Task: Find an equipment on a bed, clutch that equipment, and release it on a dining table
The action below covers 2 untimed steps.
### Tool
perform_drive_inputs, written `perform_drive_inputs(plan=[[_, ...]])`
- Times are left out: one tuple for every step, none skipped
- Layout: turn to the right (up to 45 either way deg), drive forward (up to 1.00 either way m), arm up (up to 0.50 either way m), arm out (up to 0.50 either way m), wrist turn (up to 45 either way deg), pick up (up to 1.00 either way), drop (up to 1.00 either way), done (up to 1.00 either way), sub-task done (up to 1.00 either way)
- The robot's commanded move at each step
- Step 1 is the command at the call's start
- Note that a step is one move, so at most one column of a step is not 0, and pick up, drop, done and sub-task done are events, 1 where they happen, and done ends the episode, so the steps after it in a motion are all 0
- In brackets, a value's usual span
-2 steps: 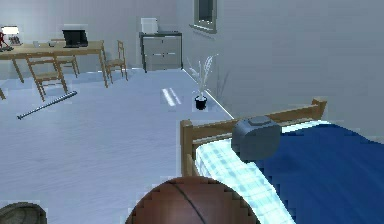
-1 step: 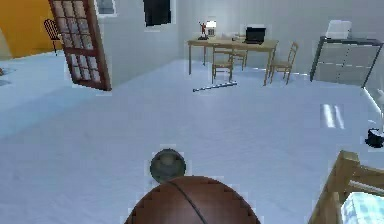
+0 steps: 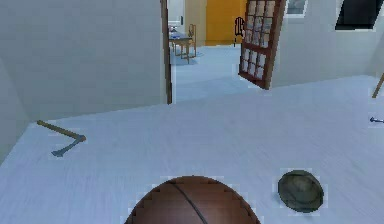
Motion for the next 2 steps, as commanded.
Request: perform_drive_inputs(plan=[[-18.0,0.00,0.00,0.00,0.0,0.00,0.00,0.00,0.00],[0.0,0.20,0.00,0.00,0.0,0.00,0.00,0.00,0.00]])
